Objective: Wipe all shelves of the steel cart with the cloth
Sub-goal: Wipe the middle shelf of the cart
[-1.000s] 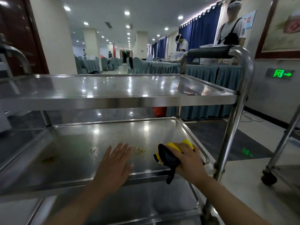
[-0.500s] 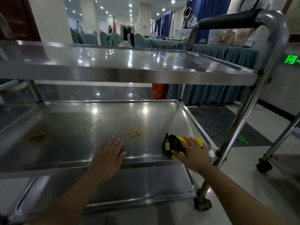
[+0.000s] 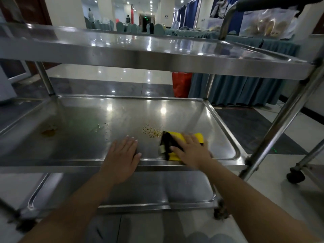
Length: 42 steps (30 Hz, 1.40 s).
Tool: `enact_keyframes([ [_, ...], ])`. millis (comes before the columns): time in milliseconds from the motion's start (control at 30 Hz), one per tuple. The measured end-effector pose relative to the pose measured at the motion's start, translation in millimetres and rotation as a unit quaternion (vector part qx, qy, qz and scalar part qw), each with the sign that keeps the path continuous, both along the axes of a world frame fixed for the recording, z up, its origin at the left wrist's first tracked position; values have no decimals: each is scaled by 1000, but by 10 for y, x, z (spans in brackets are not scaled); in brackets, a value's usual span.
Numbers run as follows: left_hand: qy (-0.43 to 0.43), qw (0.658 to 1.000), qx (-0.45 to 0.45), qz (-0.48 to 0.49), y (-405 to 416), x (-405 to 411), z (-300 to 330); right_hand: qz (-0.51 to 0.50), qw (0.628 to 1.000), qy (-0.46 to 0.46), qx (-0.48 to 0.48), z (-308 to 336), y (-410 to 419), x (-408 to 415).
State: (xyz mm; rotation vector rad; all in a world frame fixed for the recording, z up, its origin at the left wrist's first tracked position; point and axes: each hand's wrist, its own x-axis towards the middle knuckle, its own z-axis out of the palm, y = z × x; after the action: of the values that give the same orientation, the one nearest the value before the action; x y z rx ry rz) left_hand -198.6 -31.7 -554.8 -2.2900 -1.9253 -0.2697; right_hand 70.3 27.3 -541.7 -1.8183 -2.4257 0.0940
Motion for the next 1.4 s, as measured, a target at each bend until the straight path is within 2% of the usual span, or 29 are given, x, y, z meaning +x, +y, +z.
enact_keyframes([
  [167,7,1000,3,4,-21,35,-12,-177,983,-10,-36,72,113,1002],
  [300,4,1000,1,7,-27,53,-14,-226,973,27,-45,79,214,593],
  [467,16,1000,0,20,-22,25,-12,-61,998,13,-13,19,176,-439],
  [600,6,1000,1,18,-22,5,6,29,999,8,17,-70,-21,-443],
  [667,-6,1000,-13,8,-36,2,24,21,999,13,23,-54,-48,-137],
  [767,13,1000,-15,7,-82,-136,55,-67,998,-2,15,-11,-41,280],
  [933,40,993,8,107,-190,-812,61,-150,989,8,-13,38,-5,96],
  [1033,29,986,-13,165,-219,-1036,-40,-102,995,1,-8,32,-24,-360],
  [1267,-12,985,-25,171,-226,-1101,-94,92,996,-6,-2,4,-144,-1778],
  [1400,-11,986,-16,166,-245,-1093,-87,118,993,7,12,-14,-80,-1597],
])
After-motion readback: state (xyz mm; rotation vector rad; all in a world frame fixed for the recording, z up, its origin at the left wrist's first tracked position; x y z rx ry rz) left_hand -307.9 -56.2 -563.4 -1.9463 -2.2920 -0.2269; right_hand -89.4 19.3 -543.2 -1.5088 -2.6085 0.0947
